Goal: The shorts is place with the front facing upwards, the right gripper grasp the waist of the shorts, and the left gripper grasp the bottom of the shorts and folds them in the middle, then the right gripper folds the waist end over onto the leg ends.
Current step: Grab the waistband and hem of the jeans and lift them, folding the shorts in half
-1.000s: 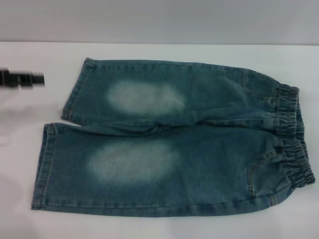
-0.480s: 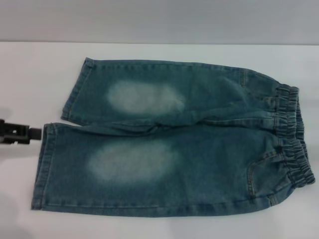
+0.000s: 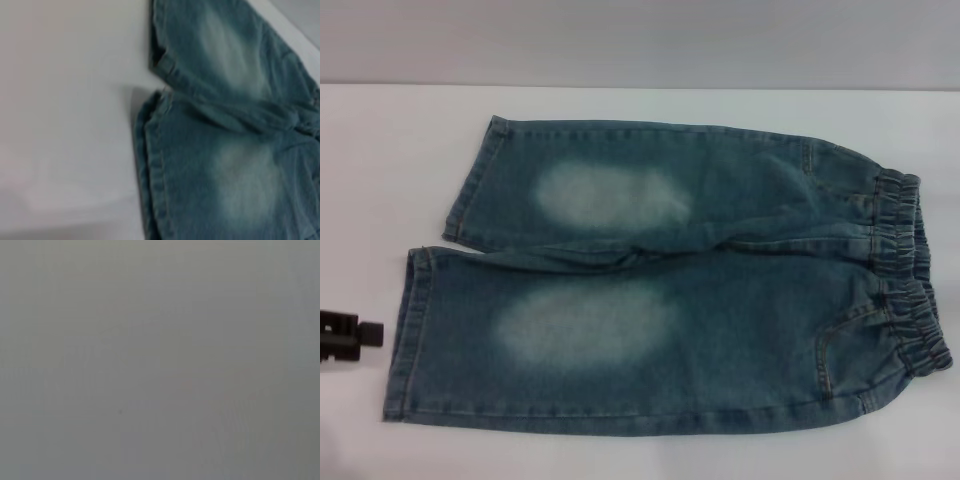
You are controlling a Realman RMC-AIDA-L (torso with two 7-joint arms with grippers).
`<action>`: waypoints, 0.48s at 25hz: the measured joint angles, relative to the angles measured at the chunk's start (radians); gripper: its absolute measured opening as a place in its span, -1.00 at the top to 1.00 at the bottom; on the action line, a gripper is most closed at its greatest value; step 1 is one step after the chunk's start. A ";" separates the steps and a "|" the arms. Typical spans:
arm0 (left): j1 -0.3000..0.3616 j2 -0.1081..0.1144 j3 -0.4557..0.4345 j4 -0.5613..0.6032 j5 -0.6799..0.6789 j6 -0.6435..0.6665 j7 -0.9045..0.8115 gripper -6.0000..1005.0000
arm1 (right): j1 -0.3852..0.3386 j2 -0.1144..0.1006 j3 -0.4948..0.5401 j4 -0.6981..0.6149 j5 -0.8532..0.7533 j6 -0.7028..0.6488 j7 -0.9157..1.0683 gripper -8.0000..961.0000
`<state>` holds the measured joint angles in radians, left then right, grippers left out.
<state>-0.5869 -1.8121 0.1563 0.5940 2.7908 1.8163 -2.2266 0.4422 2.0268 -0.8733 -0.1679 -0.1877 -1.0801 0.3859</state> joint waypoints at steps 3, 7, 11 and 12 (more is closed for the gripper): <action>0.000 0.000 0.000 0.000 0.000 0.000 0.000 -0.14 | 0.001 -0.001 0.000 0.000 -0.002 0.001 0.000 -0.21; 0.022 -0.011 0.024 0.001 0.005 0.005 -0.012 -0.14 | 0.004 -0.001 0.001 -0.001 0.002 0.001 -0.001 -0.21; 0.035 -0.024 0.032 0.001 0.004 -0.001 -0.016 -0.14 | 0.006 -0.005 0.001 -0.008 -0.002 0.001 -0.001 -0.21; 0.036 -0.028 0.032 0.001 0.004 -0.003 -0.015 -0.14 | 0.008 -0.006 0.001 -0.009 -0.002 0.001 -0.001 -0.21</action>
<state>-0.5510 -1.8405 0.1884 0.5952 2.7951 1.8129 -2.2416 0.4499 2.0209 -0.8728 -0.1767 -0.1900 -1.0794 0.3849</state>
